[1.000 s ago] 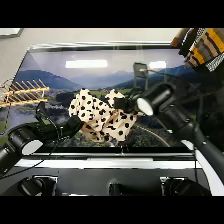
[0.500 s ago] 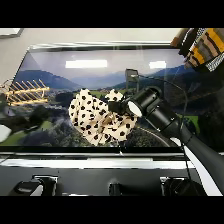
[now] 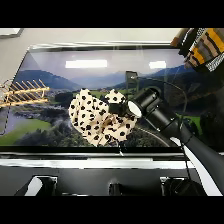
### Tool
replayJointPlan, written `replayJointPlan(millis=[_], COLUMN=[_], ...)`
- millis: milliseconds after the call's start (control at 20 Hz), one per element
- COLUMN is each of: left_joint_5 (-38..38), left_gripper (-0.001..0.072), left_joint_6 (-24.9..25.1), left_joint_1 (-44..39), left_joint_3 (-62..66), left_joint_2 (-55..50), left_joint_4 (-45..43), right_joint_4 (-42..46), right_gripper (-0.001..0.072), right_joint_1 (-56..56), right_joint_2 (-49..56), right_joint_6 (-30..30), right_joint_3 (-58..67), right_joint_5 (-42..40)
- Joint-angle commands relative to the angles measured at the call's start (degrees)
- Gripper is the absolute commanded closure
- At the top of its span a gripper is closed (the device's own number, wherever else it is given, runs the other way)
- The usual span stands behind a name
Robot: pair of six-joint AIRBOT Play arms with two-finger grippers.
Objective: Fold the clothes and pants, and hang the long-sleeved shirts on hangers.
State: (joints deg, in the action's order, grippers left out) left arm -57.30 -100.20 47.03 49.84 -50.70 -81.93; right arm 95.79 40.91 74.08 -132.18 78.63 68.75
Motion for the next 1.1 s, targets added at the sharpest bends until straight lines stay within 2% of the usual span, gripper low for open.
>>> replayJointPlan(millis=[0,100,250,350,400,700,1050], left_joint_5=[-1.9,-2.3,-2.3,-1.6,-0.9,1.6,3.8], left_gripper=[0.0158,0.0158,0.0159,0.0160,0.0162,0.0161,0.0166], left_joint_6=[12.2,18.0,38.6,47.9,49.4,51.0,50.9], left_joint_1=[11.7,13.6,13.2,12.5,12.4,10.9,7.6], left_joint_3=[9.9,17.5,23.9,24.2,24.2,24.2,24.2], left_joint_2=[-13.1,-20.7,-28.5,-31.7,-33.1,-40.8,-44.9], left_joint_4=[1.4,2.0,2.9,2.9,2.9,2.9,3.1], right_joint_4=[0.0,0.1,0.1,0.1,0.2,0.9,1.0], right_gripper=[0.0693,0.0693,0.0693,0.0693,0.0693,0.0693,0.0693], right_joint_1=[0.0,0.0,0.0,0.0,0.0,0.0,0.0], right_joint_2=[0.0,0.0,0.0,0.0,0.0,0.0,0.0], right_joint_6=[0.0,0.0,0.0,-0.1,-0.1,-0.7,-0.7], right_joint_3=[0.0,0.0,0.0,0.0,0.0,0.0,0.0], right_joint_5=[2.2,3.3,4.8,5.8,6.4,8.7,9.4])
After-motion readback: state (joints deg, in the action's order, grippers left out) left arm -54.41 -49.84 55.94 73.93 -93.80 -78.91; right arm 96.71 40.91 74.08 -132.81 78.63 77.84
